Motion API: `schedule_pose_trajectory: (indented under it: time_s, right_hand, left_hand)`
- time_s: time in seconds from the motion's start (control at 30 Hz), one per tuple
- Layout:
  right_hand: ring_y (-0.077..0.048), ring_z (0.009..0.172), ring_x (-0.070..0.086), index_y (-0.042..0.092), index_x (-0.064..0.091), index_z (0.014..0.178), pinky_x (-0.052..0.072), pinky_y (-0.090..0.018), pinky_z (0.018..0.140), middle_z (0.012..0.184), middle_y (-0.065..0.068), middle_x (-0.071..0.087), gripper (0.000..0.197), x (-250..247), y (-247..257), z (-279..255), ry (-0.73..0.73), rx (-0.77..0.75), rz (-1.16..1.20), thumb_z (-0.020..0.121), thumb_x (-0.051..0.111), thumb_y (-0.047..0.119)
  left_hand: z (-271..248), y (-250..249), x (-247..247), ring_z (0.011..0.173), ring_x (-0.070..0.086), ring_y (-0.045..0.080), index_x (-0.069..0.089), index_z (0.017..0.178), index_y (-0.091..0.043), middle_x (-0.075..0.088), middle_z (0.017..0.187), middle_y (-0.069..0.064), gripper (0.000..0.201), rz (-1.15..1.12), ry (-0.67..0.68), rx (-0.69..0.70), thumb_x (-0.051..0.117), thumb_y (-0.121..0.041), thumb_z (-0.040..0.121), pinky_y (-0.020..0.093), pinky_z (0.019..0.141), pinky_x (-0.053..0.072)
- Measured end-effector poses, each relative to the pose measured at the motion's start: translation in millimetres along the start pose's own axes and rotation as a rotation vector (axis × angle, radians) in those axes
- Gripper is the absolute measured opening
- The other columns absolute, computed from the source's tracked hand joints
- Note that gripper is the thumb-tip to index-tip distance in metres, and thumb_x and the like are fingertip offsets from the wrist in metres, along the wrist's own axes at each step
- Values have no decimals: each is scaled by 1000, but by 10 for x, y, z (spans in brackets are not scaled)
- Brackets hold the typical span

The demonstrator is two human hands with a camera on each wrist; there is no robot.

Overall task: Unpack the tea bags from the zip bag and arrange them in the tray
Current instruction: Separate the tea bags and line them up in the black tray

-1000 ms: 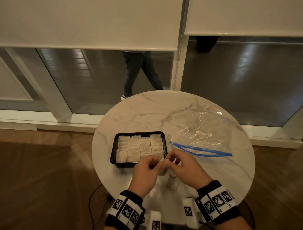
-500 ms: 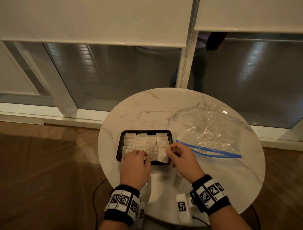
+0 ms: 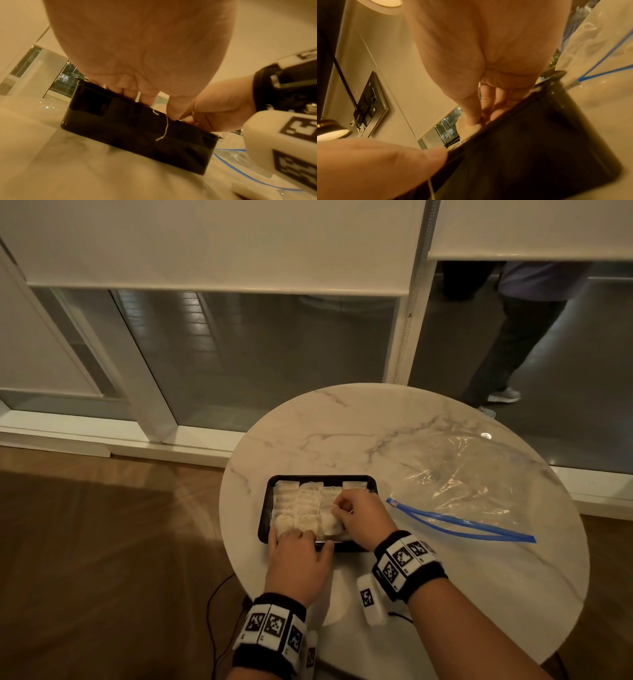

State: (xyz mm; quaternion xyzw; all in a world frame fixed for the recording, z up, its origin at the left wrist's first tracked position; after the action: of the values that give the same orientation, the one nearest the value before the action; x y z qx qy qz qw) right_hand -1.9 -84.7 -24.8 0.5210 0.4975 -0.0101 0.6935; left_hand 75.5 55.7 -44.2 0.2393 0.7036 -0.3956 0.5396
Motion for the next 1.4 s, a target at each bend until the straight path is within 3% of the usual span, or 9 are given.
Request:
schedule_pose_trajectory:
  time_s: [0.23, 0.53, 0.63, 0.83, 0.93, 1.0, 1.17, 1.4]
  right_hand:
    - [-13, 82, 63, 18, 71, 97, 53, -27, 79, 83, 4, 63, 7, 135, -38, 142, 117, 92, -80, 93, 66, 22]
    - [-13, 86, 62, 18, 70, 99, 47, -22, 74, 90, 3, 65, 9, 171, -13, 139, 160, 104, -157, 90, 68, 19]
    - [-13, 87, 60, 16, 70, 104, 46, -21, 75, 98, -1, 67, 13, 151, -20, 131, 163, 92, -177, 91, 66, 17]
    - [-12, 86, 59, 18, 65, 108, 46, -21, 75, 99, 0, 64, 16, 72, 10, 112, 171, 103, -153, 92, 67, 18]
    - [-10, 86, 58, 21, 63, 114, 46, -20, 75, 104, 0, 65, 21, -37, 20, 51, 88, 102, -93, 93, 66, 23]
    - [-7, 83, 60, 25, 62, 112, 45, -17, 67, 98, 5, 63, 19, -155, 22, -42, -28, 102, 4, 93, 66, 24]
    - [-5, 87, 62, 27, 63, 107, 45, -14, 62, 98, 8, 63, 14, -483, -206, -407, -233, 163, 299, 94, 65, 21]
    - [-7, 86, 60, 22, 65, 106, 45, -21, 69, 95, 5, 62, 16, -606, -953, -839, -167, 361, 230, 91, 69, 21]
  left_hand:
    - [14, -7, 12, 117, 54, 15, 67, 109, -25, 64, 111, -5, 50, 44, -14, -8, 30, -57, 100, 45, 125, 3]
    - [13, 3, 47, 116, 53, 13, 67, 107, -25, 63, 109, -6, 50, 64, -48, -5, 29, -57, 100, 44, 125, 7]
    - [10, -2, 27, 117, 52, 13, 67, 108, -24, 62, 111, -6, 49, 54, -53, -5, 30, -56, 100, 44, 126, 5]
    - [-25, -4, -31, 120, 50, 13, 61, 115, -32, 57, 115, -9, 40, -1, -79, 12, 32, -55, 100, 45, 124, -1]
    - [-53, -41, -97, 128, 45, 19, 57, 122, -41, 52, 129, -8, 40, 36, -40, 2, 31, -61, 99, 53, 123, 4]
    - [-56, -76, -130, 133, 40, 25, 55, 127, -46, 46, 139, -5, 46, 70, 8, -3, 28, -68, 97, 61, 121, 7]
    - [-40, -131, -174, 137, 39, 32, 55, 128, -49, 39, 149, -1, 55, 157, 130, -8, 22, -76, 93, 74, 114, -5]
    - [-35, -136, -199, 138, 39, 32, 53, 133, -46, 43, 146, -1, 62, 194, 169, -21, 20, -79, 92, 75, 112, -9]
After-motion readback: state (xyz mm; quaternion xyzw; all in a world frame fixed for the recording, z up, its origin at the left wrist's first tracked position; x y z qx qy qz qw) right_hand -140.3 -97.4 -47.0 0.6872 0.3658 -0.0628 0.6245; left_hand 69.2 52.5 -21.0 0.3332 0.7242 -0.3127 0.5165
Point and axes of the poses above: each hand's wrist, its own z-axis towards the middle knuckle, its own x-axis out of the palm, y = z × x, the point moved 1 cm from there along z, towards the middle knuckle
